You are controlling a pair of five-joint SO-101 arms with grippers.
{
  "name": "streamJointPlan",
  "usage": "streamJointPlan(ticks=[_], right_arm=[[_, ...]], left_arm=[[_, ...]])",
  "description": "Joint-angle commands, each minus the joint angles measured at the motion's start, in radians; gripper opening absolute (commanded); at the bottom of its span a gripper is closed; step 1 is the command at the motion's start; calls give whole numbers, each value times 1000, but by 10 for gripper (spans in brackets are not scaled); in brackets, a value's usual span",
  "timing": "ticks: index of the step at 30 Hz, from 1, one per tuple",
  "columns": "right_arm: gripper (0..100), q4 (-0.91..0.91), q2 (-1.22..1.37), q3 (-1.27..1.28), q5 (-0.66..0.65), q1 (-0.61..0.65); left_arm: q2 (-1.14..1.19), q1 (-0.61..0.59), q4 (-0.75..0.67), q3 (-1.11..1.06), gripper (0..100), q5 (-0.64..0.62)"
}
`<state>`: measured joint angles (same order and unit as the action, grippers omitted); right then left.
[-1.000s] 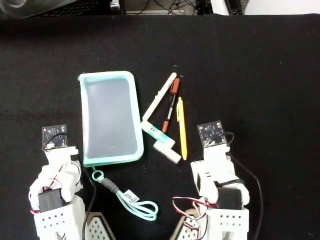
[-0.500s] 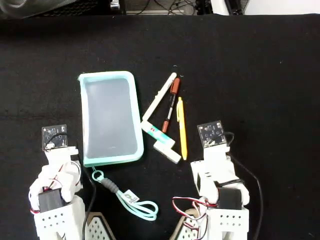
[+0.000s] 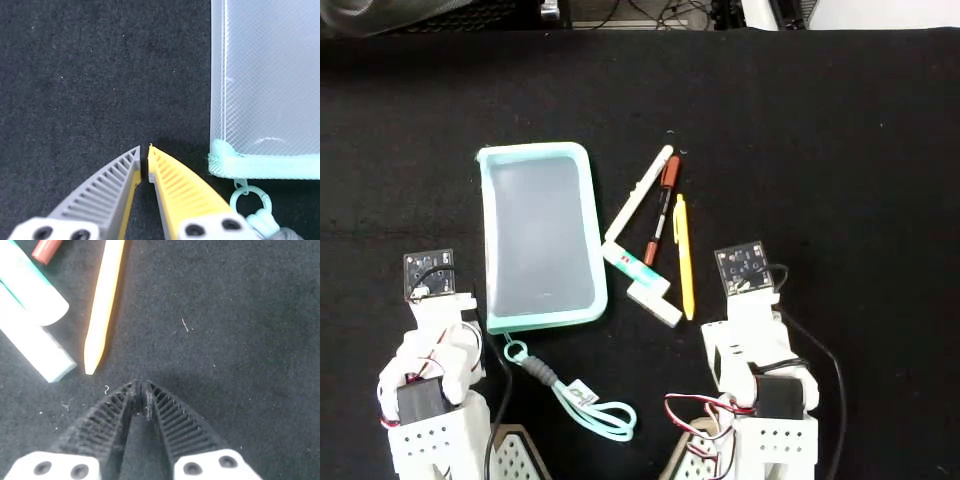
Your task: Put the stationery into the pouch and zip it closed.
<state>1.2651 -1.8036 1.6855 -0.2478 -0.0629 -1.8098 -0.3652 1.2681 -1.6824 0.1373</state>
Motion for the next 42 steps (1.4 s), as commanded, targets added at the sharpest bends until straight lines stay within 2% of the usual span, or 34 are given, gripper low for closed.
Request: streamJointPlan(ticks=[1, 28, 31, 39, 42], right_arm=[[14, 3, -8, 2, 3, -6], [14, -3, -8, 2, 9, 11], [15, -6, -8, 2, 9, 106], [15, -54, -8, 2, 18, 512], [15, -107, -8, -2, 133, 652]], left_arm=[[-8, -5, 3, -16, 47, -9], [-8, -5, 3, -16, 47, -9], [-8, -5, 3, -16, 47, -9], [-8, -5, 3, -16, 47, -9], [-8, -5, 3, -16, 47, -9]])
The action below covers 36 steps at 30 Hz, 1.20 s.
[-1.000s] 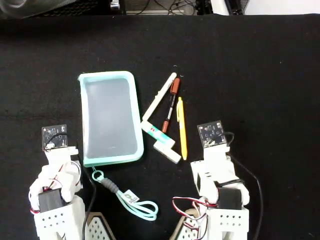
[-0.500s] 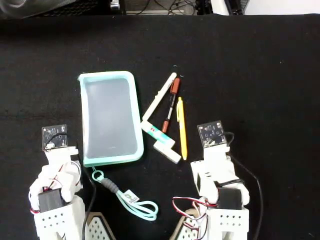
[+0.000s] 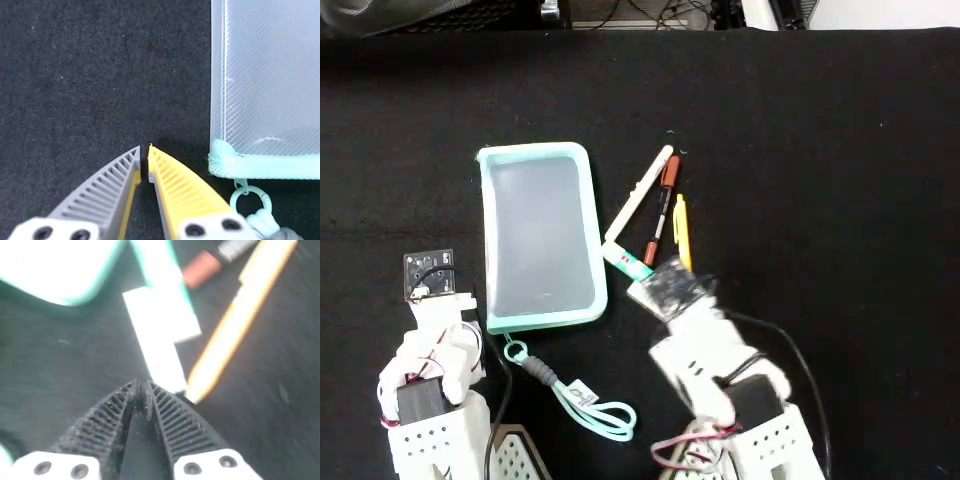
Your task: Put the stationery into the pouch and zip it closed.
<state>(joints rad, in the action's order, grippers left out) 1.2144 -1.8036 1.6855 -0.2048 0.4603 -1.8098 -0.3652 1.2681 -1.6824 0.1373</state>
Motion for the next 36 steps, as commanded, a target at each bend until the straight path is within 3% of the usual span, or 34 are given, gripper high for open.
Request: streamJointPlan(ticks=[1, 6, 10, 17, 28, 30, 34, 36], right_arm=[[16, -77, -8, -2, 140, 173], [93, -157, -8, -15, 288, 342], [167, -147, -1, -127, 364, 377], [64, -147, 1, -173, 411, 377], [64, -278, -5, 2, 411, 373], [66, -273, -8, 2, 411, 373], [67, -273, -8, 2, 405, 373], [67, -276, -5, 2, 404, 373]], left_arm=[[-8, -5, 3, -16, 47, -9], [-8, -5, 3, -16, 47, -9], [-8, -5, 3, -16, 47, -9], [-8, -5, 3, -16, 47, -9], [-8, -15, 3, -16, 47, -3], [-8, -93, 3, -16, 47, 0], [-11, -460, -66, -16, 51, 9], [-8, -588, -120, -16, 51, 77]])
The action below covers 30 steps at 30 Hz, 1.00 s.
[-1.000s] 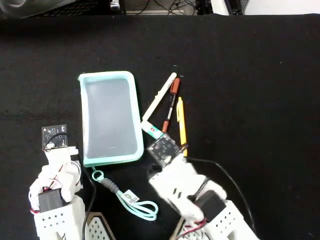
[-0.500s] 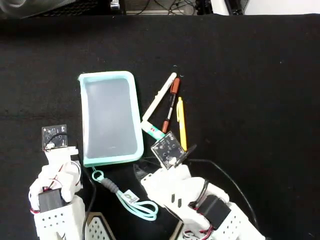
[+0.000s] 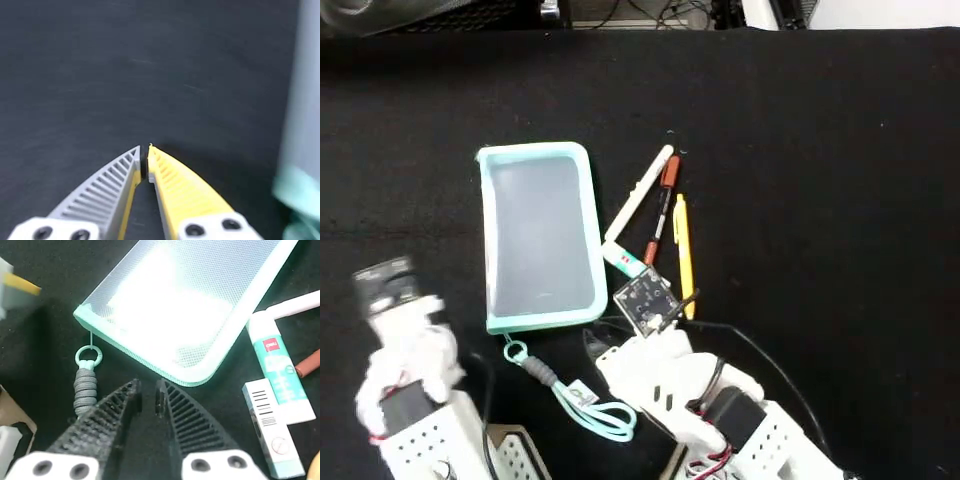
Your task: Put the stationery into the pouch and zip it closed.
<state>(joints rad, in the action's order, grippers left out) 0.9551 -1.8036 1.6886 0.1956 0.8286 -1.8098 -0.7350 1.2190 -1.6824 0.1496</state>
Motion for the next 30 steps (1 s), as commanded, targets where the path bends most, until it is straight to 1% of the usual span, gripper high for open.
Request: streamJointPlan(ticks=[1, 2, 4, 6, 8, 10, 12, 17, 19, 22, 24, 28, 30], right_arm=[[67, -18, -7, -1, -3, 5], [67, -20, -7, -1, -29, 3], [67, -63, -7, -1, -127, 3], [68, -115, -7, -1, -232, 3], [68, -170, -7, -4, -281, 3], [68, -189, -1, -33, -253, 3], [68, -170, 2, -88, -213, -3], [68, -135, 19, -271, -193, -83], [68, -104, 76, -335, -192, -83], [69, -51, 229, -409, -192, -71], [106, -15, 369, -453, -190, -48], [293, 40, 691, -495, -173, 8], [342, 44, 834, -496, -196, 35]], left_arm=[[-8, -265, -71, -16, 51, 106], [-8, -295, -68, -16, 51, 140], [-8, -306, -46, -16, 49, 161], [-9, -300, -29, -16, 51, 161], [-8, -260, -21, -16, 51, 161], [-8, -229, -18, -16, 51, 161], [-8, -222, -18, -16, 51, 161], [-6, -219, -20, -16, 52, 161], [-6, -219, -20, -16, 52, 161], [-6, -219, -20, -16, 52, 161], [-6, -219, -20, -16, 52, 161], [-6, -219, -20, -16, 52, 161], [-6, -219, -18, -16, 52, 161]])
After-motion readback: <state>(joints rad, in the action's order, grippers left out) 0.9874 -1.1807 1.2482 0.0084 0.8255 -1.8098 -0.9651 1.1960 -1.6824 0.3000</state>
